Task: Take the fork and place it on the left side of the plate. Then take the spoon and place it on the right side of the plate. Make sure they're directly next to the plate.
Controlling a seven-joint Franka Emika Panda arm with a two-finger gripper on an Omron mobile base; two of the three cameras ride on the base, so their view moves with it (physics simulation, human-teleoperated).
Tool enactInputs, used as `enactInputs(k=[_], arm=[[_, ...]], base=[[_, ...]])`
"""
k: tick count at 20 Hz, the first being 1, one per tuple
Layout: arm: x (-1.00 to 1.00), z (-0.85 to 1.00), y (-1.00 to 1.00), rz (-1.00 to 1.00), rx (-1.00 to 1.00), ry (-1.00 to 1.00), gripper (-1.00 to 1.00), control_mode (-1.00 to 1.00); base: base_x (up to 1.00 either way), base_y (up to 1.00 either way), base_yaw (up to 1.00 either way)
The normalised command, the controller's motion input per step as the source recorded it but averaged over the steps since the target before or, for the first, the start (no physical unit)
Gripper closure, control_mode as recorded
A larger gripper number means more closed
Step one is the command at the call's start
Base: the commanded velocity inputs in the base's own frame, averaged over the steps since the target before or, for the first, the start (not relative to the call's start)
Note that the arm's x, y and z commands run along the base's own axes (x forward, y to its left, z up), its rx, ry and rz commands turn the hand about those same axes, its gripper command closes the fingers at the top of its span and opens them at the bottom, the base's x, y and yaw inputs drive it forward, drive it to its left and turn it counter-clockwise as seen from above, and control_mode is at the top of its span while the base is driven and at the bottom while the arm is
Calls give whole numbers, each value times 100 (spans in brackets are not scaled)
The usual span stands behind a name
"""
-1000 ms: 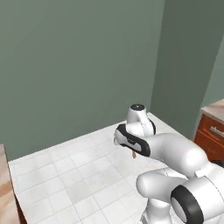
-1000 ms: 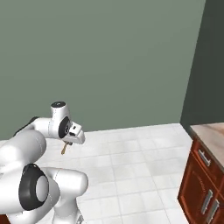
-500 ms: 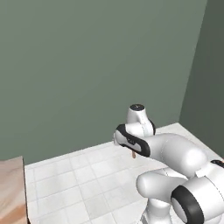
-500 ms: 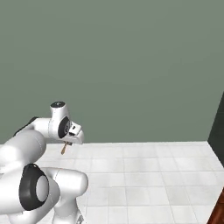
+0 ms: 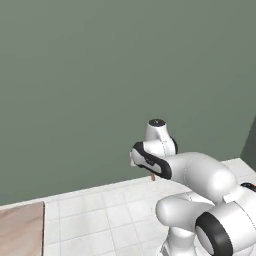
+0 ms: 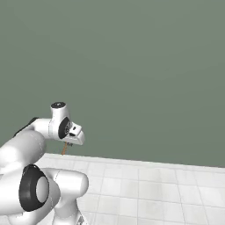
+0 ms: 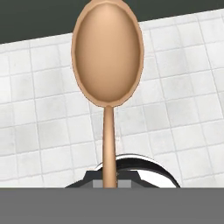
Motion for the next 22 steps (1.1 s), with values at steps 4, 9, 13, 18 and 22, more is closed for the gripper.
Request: enactInputs(k=[4, 9, 13, 18, 22], arm=[[0, 0, 0, 0, 0, 0, 100, 100], [0, 0, 0, 0, 0, 0, 100, 100], [0, 0, 0, 0, 0, 0, 100, 100], [0, 0, 0, 0, 0, 0, 100, 100], [0, 0, 0, 0, 0, 0, 100, 100]], base=[[78, -8, 30], [78, -9, 31], [76, -8, 39], [71, -7, 46], [70, -7, 48]])
